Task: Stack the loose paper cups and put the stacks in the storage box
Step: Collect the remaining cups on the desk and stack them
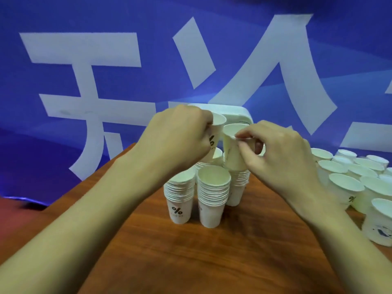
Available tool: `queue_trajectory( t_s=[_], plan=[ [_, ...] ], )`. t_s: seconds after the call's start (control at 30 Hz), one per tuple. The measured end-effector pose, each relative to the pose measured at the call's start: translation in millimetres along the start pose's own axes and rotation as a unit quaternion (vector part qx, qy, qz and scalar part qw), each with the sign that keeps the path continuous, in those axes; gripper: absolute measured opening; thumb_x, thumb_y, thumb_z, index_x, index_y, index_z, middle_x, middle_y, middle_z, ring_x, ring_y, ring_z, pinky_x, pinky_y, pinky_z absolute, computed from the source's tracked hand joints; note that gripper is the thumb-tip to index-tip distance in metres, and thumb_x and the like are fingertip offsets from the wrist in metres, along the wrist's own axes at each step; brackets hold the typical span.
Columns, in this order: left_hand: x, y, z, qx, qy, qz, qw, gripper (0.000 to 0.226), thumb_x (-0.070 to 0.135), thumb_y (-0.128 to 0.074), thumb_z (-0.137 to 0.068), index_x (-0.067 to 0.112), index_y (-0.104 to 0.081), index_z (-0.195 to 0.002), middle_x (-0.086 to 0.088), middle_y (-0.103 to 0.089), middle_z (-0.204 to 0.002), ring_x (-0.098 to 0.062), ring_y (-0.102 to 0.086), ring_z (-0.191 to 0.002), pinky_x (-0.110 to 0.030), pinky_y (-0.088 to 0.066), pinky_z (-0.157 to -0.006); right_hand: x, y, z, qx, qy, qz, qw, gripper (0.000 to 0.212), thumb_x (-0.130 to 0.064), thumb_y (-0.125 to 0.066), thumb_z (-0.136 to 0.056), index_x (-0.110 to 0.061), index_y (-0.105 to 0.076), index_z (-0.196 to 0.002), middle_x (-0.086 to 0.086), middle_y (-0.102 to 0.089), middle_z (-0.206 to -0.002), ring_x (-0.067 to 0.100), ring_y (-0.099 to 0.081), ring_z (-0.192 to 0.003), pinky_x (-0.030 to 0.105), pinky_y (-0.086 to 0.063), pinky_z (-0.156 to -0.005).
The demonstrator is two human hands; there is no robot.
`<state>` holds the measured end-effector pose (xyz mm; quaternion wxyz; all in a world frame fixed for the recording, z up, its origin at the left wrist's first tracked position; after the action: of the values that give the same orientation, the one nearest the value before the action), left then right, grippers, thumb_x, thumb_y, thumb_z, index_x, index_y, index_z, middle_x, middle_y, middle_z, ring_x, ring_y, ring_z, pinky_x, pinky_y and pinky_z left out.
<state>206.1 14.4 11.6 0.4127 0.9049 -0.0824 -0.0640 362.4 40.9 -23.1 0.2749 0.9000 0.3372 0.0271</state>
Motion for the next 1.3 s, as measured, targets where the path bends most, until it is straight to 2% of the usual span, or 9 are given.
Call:
queue_trajectory(
  t_s=[0.07,0.2,0.37,0.6,0.77,0.93,1.1,1.2,1.3],
  plan=[
    [-18,0,11,-0.008,0.017,-0.006,1.0,0.02,0.034,-0.042,-0.092,0.02,-0.053,-0.082,0.0,-0.06,-0.082,-0.03,-0.054,-0.076,-0.03,-0.027,-0.049,-7,-2,-1,0.001,-0.004,-0.02,1.0,0.008,-0.031,-0.067,-0.087,-0.031,-0.072,-0.093,-0.016,-0.054,-0.076,0.014,-0.062,-0.073,0.035,-0.05,-0.059],
    [-45,-2,28,-0.018,0.045,0.015,0.999,0.016,0.033,-0.045,-0.093,0.022,-0.053,-0.084,0.003,-0.059,-0.08,-0.028,-0.055,-0.076,-0.033,-0.039,-0.056,-16,-12,-1,-0.021,0.004,-0.095,0.995,0.008,-0.025,-0.07,-0.086,-0.03,-0.073,-0.092,-0.014,-0.06,-0.075,0.01,-0.06,-0.069,0.035,-0.051,-0.063],
    [-56,-5,47,-0.006,0.056,0.056,0.997,0.016,0.035,-0.046,-0.093,0.024,-0.056,-0.086,0.007,-0.058,-0.081,-0.025,-0.055,-0.077,-0.038,-0.047,-0.063,-20,-28,4,-0.061,-0.001,-0.146,0.987,0.01,-0.021,-0.072,-0.086,-0.03,-0.073,-0.091,-0.012,-0.066,-0.079,0.011,-0.062,-0.073,0.023,-0.043,-0.059],
    [-64,-18,59,-0.011,0.059,0.076,0.995,0.015,0.036,-0.045,-0.093,0.026,-0.054,-0.086,0.009,-0.053,-0.08,-0.021,-0.055,-0.075,-0.038,-0.048,-0.064,-24,-45,11,-0.106,-0.002,-0.131,0.986,0.009,-0.031,-0.066,-0.084,-0.033,-0.071,-0.09,-0.013,-0.064,-0.077,0.007,-0.061,-0.07,0.037,-0.052,-0.065],
    [-68,-21,60,-0.006,0.063,0.08,0.995,0.014,0.034,-0.045,-0.093,0.025,-0.053,-0.086,0.008,-0.052,-0.078,-0.021,-0.054,-0.072,-0.038,-0.045,-0.061,-25,-58,18,-0.192,-0.001,-0.058,0.98,0.017,-0.049,-0.057,-0.086,-0.037,-0.068,-0.09,-0.02,-0.065,-0.083,0.001,-0.057,-0.073,0.035,-0.052,-0.066],
    [-72,-23,59,-0.003,0.067,0.112,0.991,0.012,0.03,-0.049,-0.094,0.024,-0.055,-0.085,0.008,-0.053,-0.078,-0.02,-0.053,-0.072,-0.04,-0.047,-0.062,-24,-69,24,-0.266,0.001,-0.002,0.964,0.018,-0.052,-0.055,-0.089,-0.04,-0.069,-0.095,-0.023,-0.067,-0.088,0.001,-0.059,-0.082,0.031,-0.052,-0.07],
    [-66,-28,57,-0.013,0.049,0.13,0.99,0.011,0.028,-0.049,-0.094,0.023,-0.056,-0.086,0.008,-0.052,-0.08,-0.018,-0.052,-0.073,-0.041,-0.047,-0.064,-23,-81,32,-0.34,0.0,-0.004,0.94,0.022,-0.053,-0.055,-0.091,-0.041,-0.07,-0.1,-0.021,-0.071,-0.095,0.001,-0.064,-0.091,0.03,-0.053,-0.073],
    [-62,-27,55,-0.023,0.046,0.133,0.99,0.012,0.028,-0.049,-0.093,0.023,-0.056,-0.084,0.008,-0.053,-0.079,-0.016,-0.052,-0.071,-0.039,-0.046,-0.064,-20,-83,34,-0.356,-0.019,-0.019,0.934,0.02,-0.051,-0.057,-0.091,-0.04,-0.072,-0.098,-0.021,-0.072,-0.093,0.0,-0.065,-0.088,0.033,-0.055,-0.073],
    [-64,-39,57,-0.067,0.061,0.125,0.988,0.014,0.028,-0.049,-0.092,0.022,-0.055,-0.081,0.007,-0.052,-0.076,-0.016,-0.052,-0.07,-0.039,-0.045,-0.063,-17,-85,35,-0.358,-0.034,-0.039,0.932,0.017,-0.05,-0.06,-0.09,-0.041,-0.072,-0.095,-0.019,-0.073,-0.091,0.0,-0.065,-0.086,0.035,-0.056,-0.073]
  ],
)
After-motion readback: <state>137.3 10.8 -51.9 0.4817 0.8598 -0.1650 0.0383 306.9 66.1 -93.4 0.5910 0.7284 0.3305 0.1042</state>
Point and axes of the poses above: each hand's wrist, its own z-axis away from the middle knuckle, its own y-axis out of the back of the hand, x = y × z, the point moved 8 cm from there along -z, towards the middle knuckle
